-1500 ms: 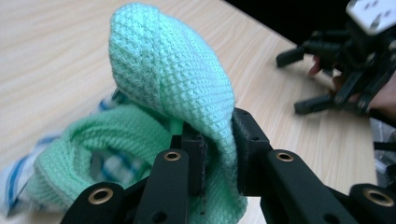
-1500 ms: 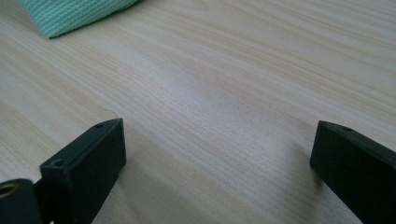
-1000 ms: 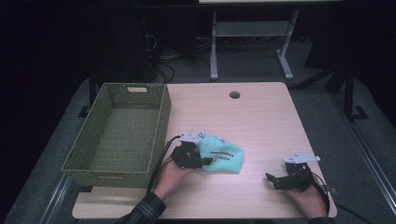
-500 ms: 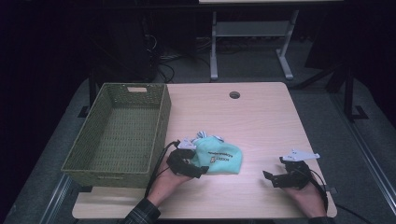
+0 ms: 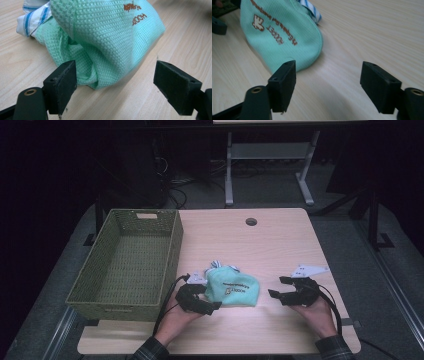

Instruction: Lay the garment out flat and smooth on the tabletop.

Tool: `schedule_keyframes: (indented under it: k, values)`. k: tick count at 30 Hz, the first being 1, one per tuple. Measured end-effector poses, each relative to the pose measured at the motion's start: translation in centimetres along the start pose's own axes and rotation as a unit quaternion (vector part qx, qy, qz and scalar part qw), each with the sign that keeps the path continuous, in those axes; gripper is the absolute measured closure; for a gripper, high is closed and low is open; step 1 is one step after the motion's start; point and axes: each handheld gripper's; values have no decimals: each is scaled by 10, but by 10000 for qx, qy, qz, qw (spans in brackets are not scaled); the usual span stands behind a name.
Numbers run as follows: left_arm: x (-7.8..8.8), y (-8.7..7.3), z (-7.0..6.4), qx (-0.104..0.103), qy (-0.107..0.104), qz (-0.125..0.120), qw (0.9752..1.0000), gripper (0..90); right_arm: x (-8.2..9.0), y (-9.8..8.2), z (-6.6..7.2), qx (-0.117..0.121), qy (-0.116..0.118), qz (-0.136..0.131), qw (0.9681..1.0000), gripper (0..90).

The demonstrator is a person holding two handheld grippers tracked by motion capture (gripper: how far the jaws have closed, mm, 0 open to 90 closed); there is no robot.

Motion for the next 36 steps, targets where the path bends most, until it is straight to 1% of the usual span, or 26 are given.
schedule_keyframes:
  k: [1,3,4,6,7,8,9,11,12,14,16,18,19,20,21,22,23,25,27,29,30,32,34,35,36]
  values:
    - [0,0,0,-2,1,-8,10000,179,-3,3,-1,22,45,-25,10000,334]
    - [0,1,0,-4,-1,1,10000,179,-11,9,-3,35,103,43,9999,360]
    - [-1,1,-1,25,-4,-33,10000,179,-15,11,-4,59,157,12,9999,382]
    - [-2,1,-2,-26,3,1,10000,179,-22,13,-6,80,224,-24,9997,408]
    - [-2,2,-2,-51,9,15,10000,179,-27,14,-8,58,318,66,9995,409]
    - [-2,2,-3,-58,17,16,10000,179,-30,15,-9,85,358,112,9993,418]
    - [-2,2,-3,-55,22,13,10000,179,-33,16,-9,116,398,103,9991,429]
    - [-2,2,-3,-51,28,-4,10000,179,-40,20,-10,71,584,56,9983,447]
    - [-1,2,-3,-43,37,-14,10000,179,-43,21,-11,123,604,12,9981,466]
    - [-1,3,-3,-21,47,-63,10000,179,-49,22,-11,90,713,-3,9974,510]
    - [0,4,-3,-38,48,-51,10000,179,-54,21,-12,64,765,64,9970,562]
    - [-1,4,-3,-46,41,-58,10000,179,-57,20,-11,53,814,102,9966,638]
    - [-1,5,-3,-55,30,-71,10000,179,-58,20,-11,49,830,116,9965,697]
    - [-2,5,-3,-63,18,-71,10000,179,-57,20,-11,97,851,115,9963,756]
    - [-2,5,-4,-35,11,-94,9999,179,-56,20,-10,120,817,100,9965,809]
    - [-2,5,-4,-53,12,-78,10000,179,-55,20,-11,174,799,91,9966,852]
    - [-2,6,-4,-68,10,-74,9999,179,-53,20,-10,185,773,68,9968,869]
    - [-3,6,-4,-78,3,-72,9999,179,-49,20,-12,194,753,13,9970,879]
    - [-3,6,-4,-80,1,-77,9999,179,-44,20,-15,173,708,14,9973,881]
    - [-3,7,-5,-69,0,-84,9999,179,-41,20,-16,128,750,-28,9971,885]
    - [-2,7,-4,-70,-3,-83,9999,179,-40,20,-16,121,719,-14,9973,886]
    - [-2,7,-5,-36,-1,-116,9999,179,-38,20,-16,181,684,-21,9975,888]
    - [-2,7,-4,-58,-3,-92,9999,179,-31,20,-17,236,579,-41,9980,888]
    - [-2,7,-4,-50,-8,-92,9999,179,-29,20,-18,232,528,-40,9983,889]
    - [-2,7,-4,-52,-7,-91,9999,179,-24,20,-20,219,429,-88,9988,890]
Point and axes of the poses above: each handheld gripper's, and its own axes: x roughly backward along the jaws, y roughly out of its top, z roughly to its left
